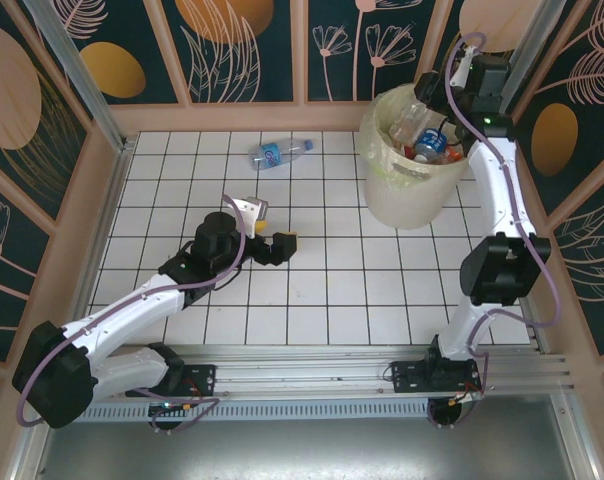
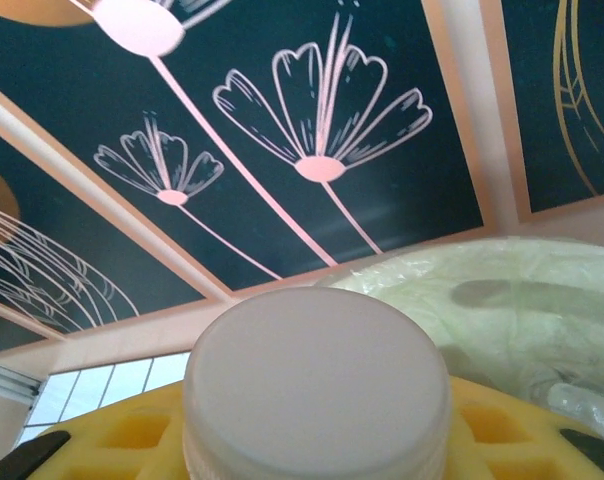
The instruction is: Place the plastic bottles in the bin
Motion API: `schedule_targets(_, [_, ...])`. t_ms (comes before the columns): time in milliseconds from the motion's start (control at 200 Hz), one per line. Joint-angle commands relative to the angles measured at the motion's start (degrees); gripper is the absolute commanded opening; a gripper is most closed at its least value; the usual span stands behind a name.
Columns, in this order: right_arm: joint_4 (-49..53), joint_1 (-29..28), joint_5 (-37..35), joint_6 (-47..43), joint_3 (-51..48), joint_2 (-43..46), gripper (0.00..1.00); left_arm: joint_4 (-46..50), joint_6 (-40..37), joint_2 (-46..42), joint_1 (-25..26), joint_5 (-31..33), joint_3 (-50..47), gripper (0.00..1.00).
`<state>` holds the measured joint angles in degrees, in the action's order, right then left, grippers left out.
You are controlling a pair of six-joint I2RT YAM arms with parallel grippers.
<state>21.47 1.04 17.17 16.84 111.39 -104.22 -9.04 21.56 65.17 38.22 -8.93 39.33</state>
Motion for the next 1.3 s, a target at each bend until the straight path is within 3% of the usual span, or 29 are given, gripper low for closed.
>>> schedule_targets(0, [4.72, 1.05, 2.16, -0.21, 4.93, -2.7, 0.45, 0.87, -0.8, -0.35, -0.07, 0.5, 1.69, 0.99])
schedule_targets(280, [6.82, 1.06, -0.94, 0.34, 9.05, -6.25, 0.64, 2.75, -1.44, -1.63, -0.07, 2.5, 2.47, 0.99])
schedule_targets(676, [11.46, 0.77, -20.46, -2.78, 15.45, -3.89, 0.84, 3.37, -1.16, -1.19, -0.07, 3.2, 2.77, 0.99])
schedule_targets(1101, [-10.49, -10.42, -23.43, -7.69, -21.32, 24.24, 0.84, 6.87, -1.45, 4.56, -0.99, 7.7, 8.62, 0.99])
schedule_targets(1296, [-13.36, -15.37, -15.67, -4.41, -34.06, 36.0, 0.84, 7.17, -3.13, 8.99, -5.17, 5.78, 11.75, 0.99])
